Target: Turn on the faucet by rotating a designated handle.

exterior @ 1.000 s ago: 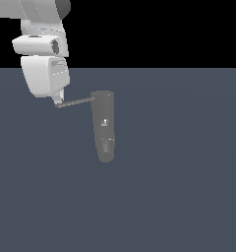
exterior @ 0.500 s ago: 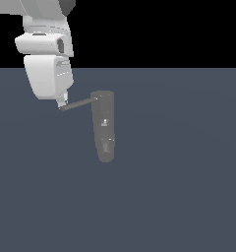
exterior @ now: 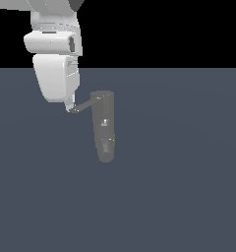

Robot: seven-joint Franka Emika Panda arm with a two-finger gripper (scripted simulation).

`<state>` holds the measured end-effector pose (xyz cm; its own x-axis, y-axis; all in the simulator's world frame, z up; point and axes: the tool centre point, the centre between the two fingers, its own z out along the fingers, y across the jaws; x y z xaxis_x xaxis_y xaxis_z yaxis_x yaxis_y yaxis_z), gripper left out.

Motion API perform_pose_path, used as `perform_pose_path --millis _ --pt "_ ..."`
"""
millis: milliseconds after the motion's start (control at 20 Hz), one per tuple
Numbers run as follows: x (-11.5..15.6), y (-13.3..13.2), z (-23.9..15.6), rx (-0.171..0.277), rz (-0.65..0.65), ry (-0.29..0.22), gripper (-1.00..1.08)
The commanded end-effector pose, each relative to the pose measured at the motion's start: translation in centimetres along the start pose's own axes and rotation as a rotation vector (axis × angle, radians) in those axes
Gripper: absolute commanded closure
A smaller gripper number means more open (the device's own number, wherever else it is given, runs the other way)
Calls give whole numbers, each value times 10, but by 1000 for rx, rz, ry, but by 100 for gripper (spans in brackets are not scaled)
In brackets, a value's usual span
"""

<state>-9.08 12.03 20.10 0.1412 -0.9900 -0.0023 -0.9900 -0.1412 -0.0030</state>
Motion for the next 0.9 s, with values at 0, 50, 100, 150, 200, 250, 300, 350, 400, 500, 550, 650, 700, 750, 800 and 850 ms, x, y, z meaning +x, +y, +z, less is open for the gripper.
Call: perform_pose_path --millis 0,50,100,150,200,250,300,350,400,500,550,650,700,750,800,850 --pt "9 7 0 -2 7 2 108" --pt "11 9 0 -2 6 2 108" --pt "13 11 0 -2 6 2 108" --pt "16 14 0 -2 6 2 108" --pt "18 16 0 -2 6 2 108" --pt "20 18 0 -3 5 2 108" --pt "22 21 0 -3 5 2 108" --pt "25 23 -1 -3 5 2 108" --pt "27 26 -1 -3 5 2 108" --pt "31 30 -1 -3 5 2 108" --pt "34 33 -1 -3 5 2 108" --pt "28 30 0 -2 -2 1 108" --pt "34 30 0 -2 -2 1 108" --pt "40 30 0 -2 -1 1 108" --pt "45 30 0 -2 -1 1 108" --pt "51 30 0 -2 -1 1 108"
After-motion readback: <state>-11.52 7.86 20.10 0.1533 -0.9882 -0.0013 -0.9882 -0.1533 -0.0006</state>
